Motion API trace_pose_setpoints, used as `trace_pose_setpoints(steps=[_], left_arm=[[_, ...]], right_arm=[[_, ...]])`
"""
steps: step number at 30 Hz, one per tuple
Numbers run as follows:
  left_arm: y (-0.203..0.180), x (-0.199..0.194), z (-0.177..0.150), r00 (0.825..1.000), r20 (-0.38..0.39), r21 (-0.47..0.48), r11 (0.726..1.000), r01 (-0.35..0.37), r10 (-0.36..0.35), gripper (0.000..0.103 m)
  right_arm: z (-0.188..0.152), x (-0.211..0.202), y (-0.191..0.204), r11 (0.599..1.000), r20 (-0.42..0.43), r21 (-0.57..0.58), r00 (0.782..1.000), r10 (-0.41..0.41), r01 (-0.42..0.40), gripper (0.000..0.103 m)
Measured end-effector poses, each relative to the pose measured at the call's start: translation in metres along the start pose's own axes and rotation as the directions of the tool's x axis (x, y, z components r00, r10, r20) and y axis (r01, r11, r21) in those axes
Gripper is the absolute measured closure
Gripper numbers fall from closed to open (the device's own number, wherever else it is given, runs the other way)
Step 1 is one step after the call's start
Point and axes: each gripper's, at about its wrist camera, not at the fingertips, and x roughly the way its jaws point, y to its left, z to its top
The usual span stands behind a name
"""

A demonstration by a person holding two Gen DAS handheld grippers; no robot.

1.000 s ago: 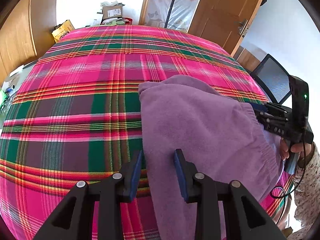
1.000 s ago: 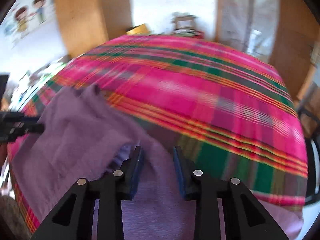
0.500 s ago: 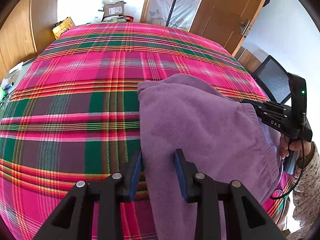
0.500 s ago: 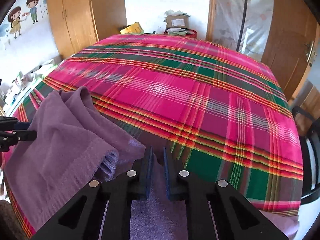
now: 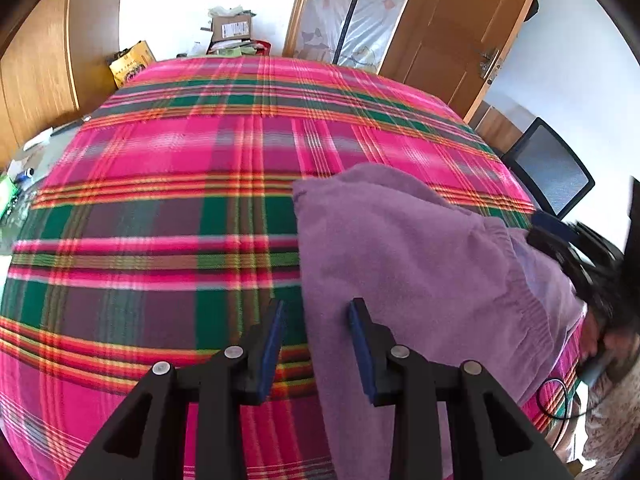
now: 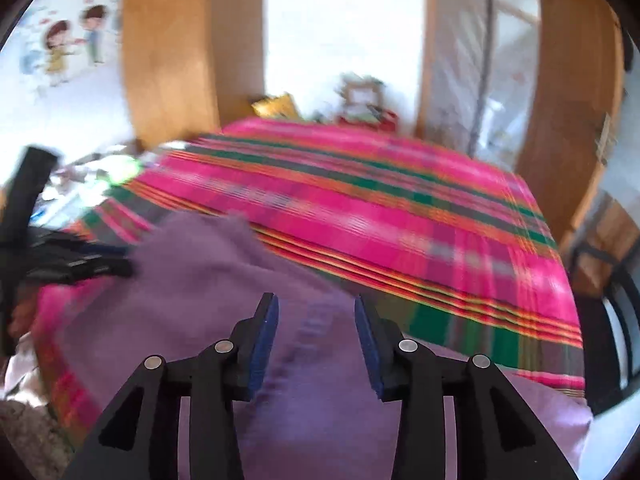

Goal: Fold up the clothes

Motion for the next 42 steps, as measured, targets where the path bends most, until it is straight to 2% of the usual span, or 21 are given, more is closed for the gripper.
trace_pose_setpoints(steps=[2,5,9,12,13,14,15,19,25,28,32,37,42], left_arm=[[0.008,0.002,0.003,1.0,-0.022,-0.035,0.999,0.02,-0.021,0.069],[0.019,0.004,0.006,0.997,-0.046,-0.073,0.996,0.053,-0.056,0.069],[0.018,0.004,0.009,0.996,-0.064,-0.043,0.997,0.059,-0.062,0.069],[0.014,0.004,0.008,0.996,-0.07,-0.022,0.998,0.054,-0.055,0.069],[0.013,0.004,0.007,0.996,-0.072,-0.019,0.998,0.053,-0.054,0.069],[0.012,0.003,0.007,0.996,-0.071,-0.02,0.998,0.054,-0.055,0.069],[0.012,0.003,0.006,0.996,-0.071,-0.019,0.998,0.056,-0.057,0.069],[0.01,0.003,0.003,0.995,-0.084,-0.005,0.999,0.052,-0.052,0.069],[0.006,0.003,0.004,0.994,-0.091,0.002,0.999,0.053,-0.052,0.069],[0.004,0.004,0.004,0.994,-0.096,0.01,0.999,0.048,-0.047,0.069],[0.006,0.003,0.005,0.993,-0.097,-0.015,0.997,0.07,-0.072,0.069],[0.01,0.004,0.004,0.99,-0.118,-0.034,0.996,0.079,-0.083,0.069],[0.011,0.003,0.001,0.988,-0.124,-0.04,0.996,0.084,-0.088,0.069]], right_arm=[[-0.003,-0.005,0.024,0.997,0.011,-0.027,0.998,0.07,-0.069,0.06],[-0.01,0.0,0.057,0.985,-0.025,-0.052,0.986,0.164,-0.165,0.06],[-0.018,0.013,0.095,0.968,-0.083,-0.068,0.968,0.237,-0.243,0.059],[-0.02,0.013,0.12,0.956,-0.085,-0.069,0.956,0.281,-0.287,0.058],[-0.021,0.013,0.129,0.952,-0.087,-0.073,0.953,0.292,-0.298,0.055],[-0.021,0.013,0.137,0.95,-0.09,-0.083,0.951,0.294,-0.302,0.045],[-0.022,0.013,0.144,0.948,-0.091,-0.093,0.951,0.296,-0.304,0.04],[-0.025,0.016,0.166,0.936,-0.109,-0.129,0.943,0.316,-0.328,0.039],[-0.036,0.03,0.185,0.94,-0.143,-0.149,0.947,0.288,-0.308,0.037],[-0.039,0.03,0.193,0.948,-0.133,-0.181,0.961,0.241,-0.262,0.037],[-0.05,0.026,0.211,0.946,-0.097,-0.279,0.985,0.143,-0.165,0.037],[-0.056,0.023,0.217,0.955,-0.076,-0.272,0.992,0.102,-0.119,0.037],[-0.057,0.022,0.214,0.971,-0.067,-0.226,0.995,0.07,-0.083,0.051]])
